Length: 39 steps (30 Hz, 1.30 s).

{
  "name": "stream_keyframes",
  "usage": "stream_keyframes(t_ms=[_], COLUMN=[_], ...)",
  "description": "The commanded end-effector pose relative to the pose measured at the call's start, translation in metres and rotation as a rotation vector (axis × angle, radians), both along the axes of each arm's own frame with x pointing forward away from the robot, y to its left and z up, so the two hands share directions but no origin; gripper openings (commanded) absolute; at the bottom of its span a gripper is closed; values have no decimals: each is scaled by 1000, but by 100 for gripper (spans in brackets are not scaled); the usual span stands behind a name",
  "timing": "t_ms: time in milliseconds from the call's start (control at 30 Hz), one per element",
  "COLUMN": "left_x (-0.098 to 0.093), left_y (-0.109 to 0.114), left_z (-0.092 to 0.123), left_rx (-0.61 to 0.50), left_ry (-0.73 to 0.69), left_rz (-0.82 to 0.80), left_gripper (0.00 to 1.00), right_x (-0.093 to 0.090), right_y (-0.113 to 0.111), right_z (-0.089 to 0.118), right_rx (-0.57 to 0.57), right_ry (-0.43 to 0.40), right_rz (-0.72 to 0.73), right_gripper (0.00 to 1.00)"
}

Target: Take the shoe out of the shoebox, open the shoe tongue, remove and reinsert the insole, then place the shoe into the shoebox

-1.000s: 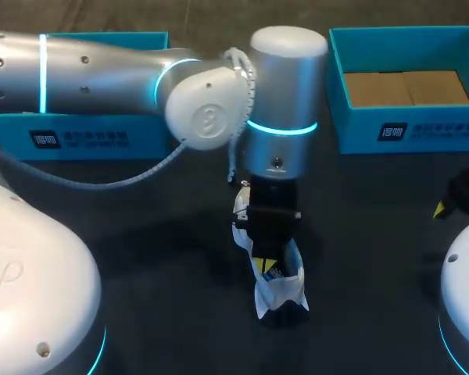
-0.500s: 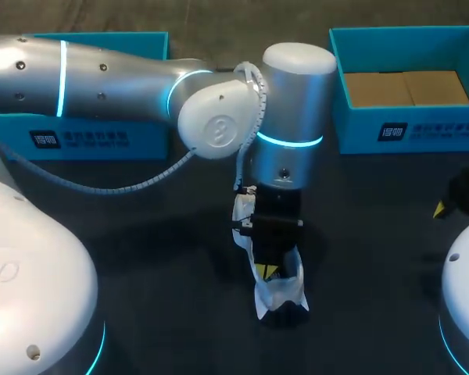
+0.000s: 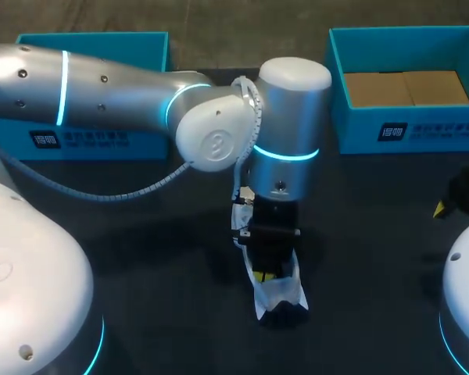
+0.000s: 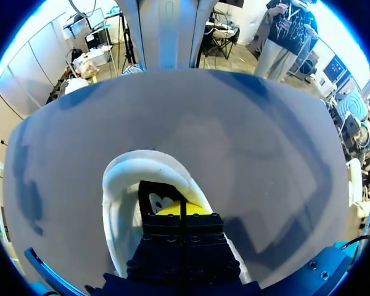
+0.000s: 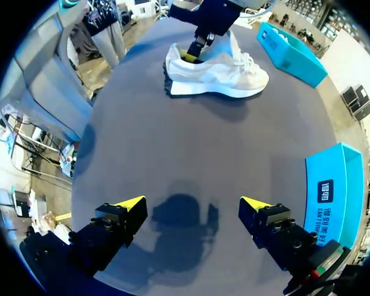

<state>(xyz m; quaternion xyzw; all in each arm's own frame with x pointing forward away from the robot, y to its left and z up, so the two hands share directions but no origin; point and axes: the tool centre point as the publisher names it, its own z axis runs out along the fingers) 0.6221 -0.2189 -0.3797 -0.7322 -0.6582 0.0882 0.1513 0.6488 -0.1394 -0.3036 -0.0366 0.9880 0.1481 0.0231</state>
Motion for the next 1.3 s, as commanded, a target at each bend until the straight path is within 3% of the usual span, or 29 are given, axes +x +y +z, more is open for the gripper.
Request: stream_keyframes(t_ms=[33,433,867,1300], left_x=[-4,3,7,-16], left_y=[-7,-10,-15,-29], left_z=[-11,-30,17,4], left_rx=[9,-33,-114,-42], left_ry=[-13,-78,-1,120], left_rz=[2,68,96,72], left_gripper=[0,0,0,0], right_x=[-2,-2,-2,-2], right_y=[0,0,0,0], right_z=[0,0,0,0], right_rx=[-4,-4,-4,-4], right_ry=[-2,-2,-2,-2], right_rz=[-1,-1,-1,-1], right_gripper=[100,100,100,100])
